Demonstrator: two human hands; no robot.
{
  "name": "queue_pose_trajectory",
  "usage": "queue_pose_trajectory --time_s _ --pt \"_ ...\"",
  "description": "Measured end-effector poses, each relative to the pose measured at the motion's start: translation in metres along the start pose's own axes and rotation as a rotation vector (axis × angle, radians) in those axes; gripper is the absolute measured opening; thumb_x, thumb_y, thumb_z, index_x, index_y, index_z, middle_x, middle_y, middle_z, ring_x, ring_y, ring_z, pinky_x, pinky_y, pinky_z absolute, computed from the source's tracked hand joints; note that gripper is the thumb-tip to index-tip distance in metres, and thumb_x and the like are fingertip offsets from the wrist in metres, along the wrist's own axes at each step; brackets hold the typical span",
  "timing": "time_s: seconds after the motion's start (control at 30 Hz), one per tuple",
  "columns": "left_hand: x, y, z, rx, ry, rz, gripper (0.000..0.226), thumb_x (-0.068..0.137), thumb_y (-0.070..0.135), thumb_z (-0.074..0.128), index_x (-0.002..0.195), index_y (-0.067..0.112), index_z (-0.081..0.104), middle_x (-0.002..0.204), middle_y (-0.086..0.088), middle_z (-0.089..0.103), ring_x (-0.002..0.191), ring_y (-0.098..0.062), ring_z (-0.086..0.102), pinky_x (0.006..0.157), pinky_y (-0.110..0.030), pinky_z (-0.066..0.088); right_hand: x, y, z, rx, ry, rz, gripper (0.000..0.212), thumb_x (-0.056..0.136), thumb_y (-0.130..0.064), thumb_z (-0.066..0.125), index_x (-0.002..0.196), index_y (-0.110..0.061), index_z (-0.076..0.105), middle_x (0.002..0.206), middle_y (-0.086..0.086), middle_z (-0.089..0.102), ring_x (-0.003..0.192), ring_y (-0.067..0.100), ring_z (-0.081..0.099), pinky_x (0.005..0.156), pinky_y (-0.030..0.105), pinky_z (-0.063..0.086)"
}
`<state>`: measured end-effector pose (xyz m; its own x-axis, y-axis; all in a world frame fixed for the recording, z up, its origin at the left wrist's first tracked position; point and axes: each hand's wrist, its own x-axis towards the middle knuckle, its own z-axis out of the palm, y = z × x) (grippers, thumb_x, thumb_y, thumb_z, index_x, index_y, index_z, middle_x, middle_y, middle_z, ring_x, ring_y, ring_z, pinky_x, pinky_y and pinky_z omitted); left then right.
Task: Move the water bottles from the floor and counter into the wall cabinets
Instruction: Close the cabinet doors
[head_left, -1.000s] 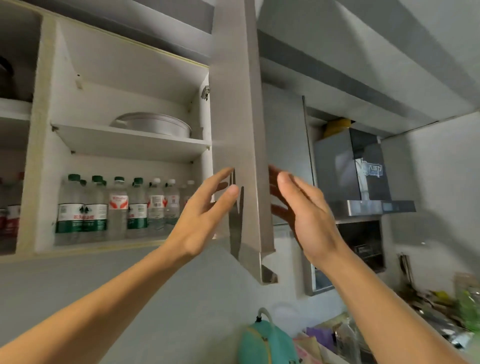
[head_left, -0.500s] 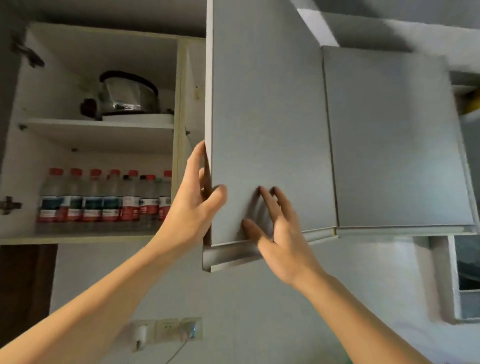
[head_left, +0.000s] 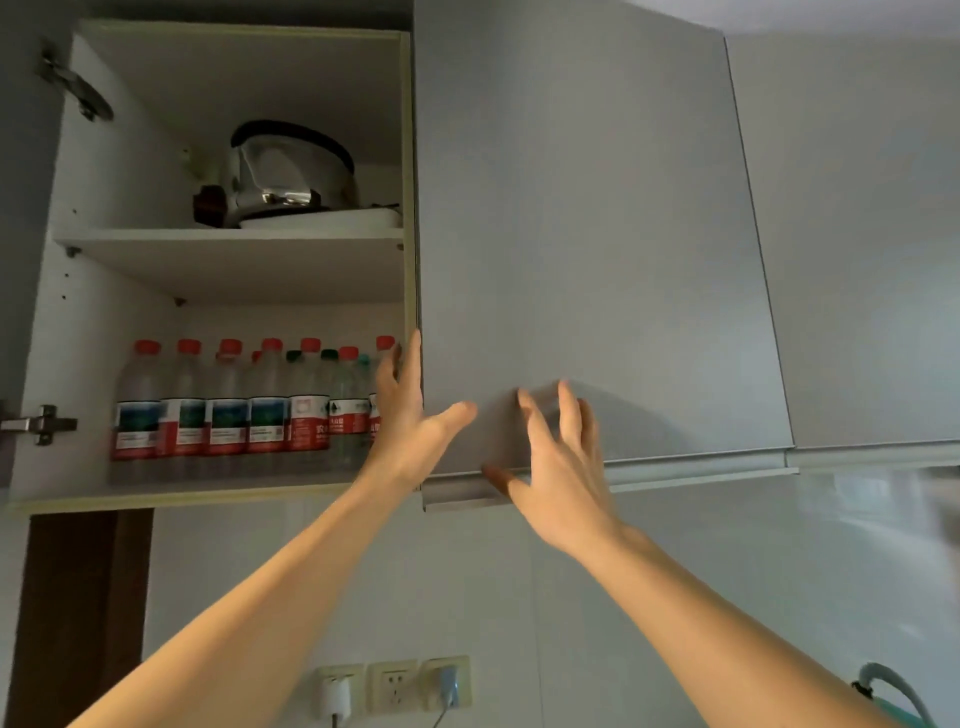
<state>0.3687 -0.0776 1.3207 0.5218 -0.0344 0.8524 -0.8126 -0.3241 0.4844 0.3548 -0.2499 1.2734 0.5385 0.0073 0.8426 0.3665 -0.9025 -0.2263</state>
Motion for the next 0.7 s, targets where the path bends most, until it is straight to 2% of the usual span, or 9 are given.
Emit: queue_pose_trajectory --time_s 0.07,0.13,0.4,0.5,0.63,0.7 --pt "0.011 -0.014 0.000 0.015 0.008 -0.027 0.102 0.087 0.027 0.076 0.159 0.044 0.006 0.166 0.010 -0.010 0.154 -0.011 -0.004 0.124 -0.045 0.012 0.007 -0.001 0.011 -0.059 0.018 0.007 0.088 0.091 -0.058 0.062 0.160 -0.030 0.014 0.165 0.013 -0.008 0.150 0.040 0.001 0.122 0.051 0.014" --pt "0.020 -0.026 0.000 0.014 -0.007 -0.050 0.103 0.087 0.028 0.077 0.158 0.047 0.005 0.166 0.010 -0.015 0.155 -0.014 -0.008 0.125 -0.051 0.012 0.013 -0.001 0.023 -0.100 0.034 0.006 0.087 0.092 -0.059 0.060 0.160 -0.029 0.014 0.165 0.013 -0.008 0.149 0.041 0.002 0.121 0.052 0.014" --pt "0.045 -0.069 0.005 0.082 -0.037 -0.104 0.106 0.086 0.035 0.078 0.155 0.054 0.000 0.167 0.007 -0.017 0.155 -0.019 -0.009 0.123 -0.050 0.010 0.029 0.016 0.060 -0.179 0.095 -0.015 0.082 0.092 -0.059 0.058 0.159 -0.031 0.019 0.166 0.016 -0.003 0.150 0.044 0.004 0.121 0.055 0.015" --pt "0.050 -0.082 0.001 0.199 -0.080 -0.098 0.105 0.088 0.034 0.076 0.151 0.059 -0.005 0.167 0.005 -0.019 0.155 -0.021 -0.012 0.124 -0.057 0.008 0.030 0.023 0.068 -0.207 0.093 -0.020 0.084 0.090 -0.057 0.062 0.159 -0.030 0.023 0.167 0.016 -0.001 0.150 0.045 0.005 0.121 0.054 0.014" --pt "0.054 -0.089 -0.003 0.280 -0.096 -0.063 0.105 0.089 0.035 0.075 0.149 0.062 -0.008 0.167 0.006 -0.017 0.155 -0.023 -0.011 0.124 -0.060 0.010 0.032 0.034 0.076 -0.179 0.205 -0.057 0.085 0.077 -0.049 0.080 0.151 -0.023 0.046 0.162 0.023 0.026 0.143 0.052 0.028 0.113 0.061 0.028" --pt "0.054 -0.087 -0.003 0.336 -0.101 -0.064 0.106 0.088 0.038 0.075 0.150 0.061 -0.009 0.167 0.005 -0.017 0.155 -0.022 -0.012 0.124 -0.057 0.007 0.034 0.036 0.083 -0.153 0.260 -0.060 0.085 0.075 -0.047 0.083 0.149 -0.020 0.049 0.160 0.025 0.029 0.142 0.053 0.029 0.113 0.064 0.027"
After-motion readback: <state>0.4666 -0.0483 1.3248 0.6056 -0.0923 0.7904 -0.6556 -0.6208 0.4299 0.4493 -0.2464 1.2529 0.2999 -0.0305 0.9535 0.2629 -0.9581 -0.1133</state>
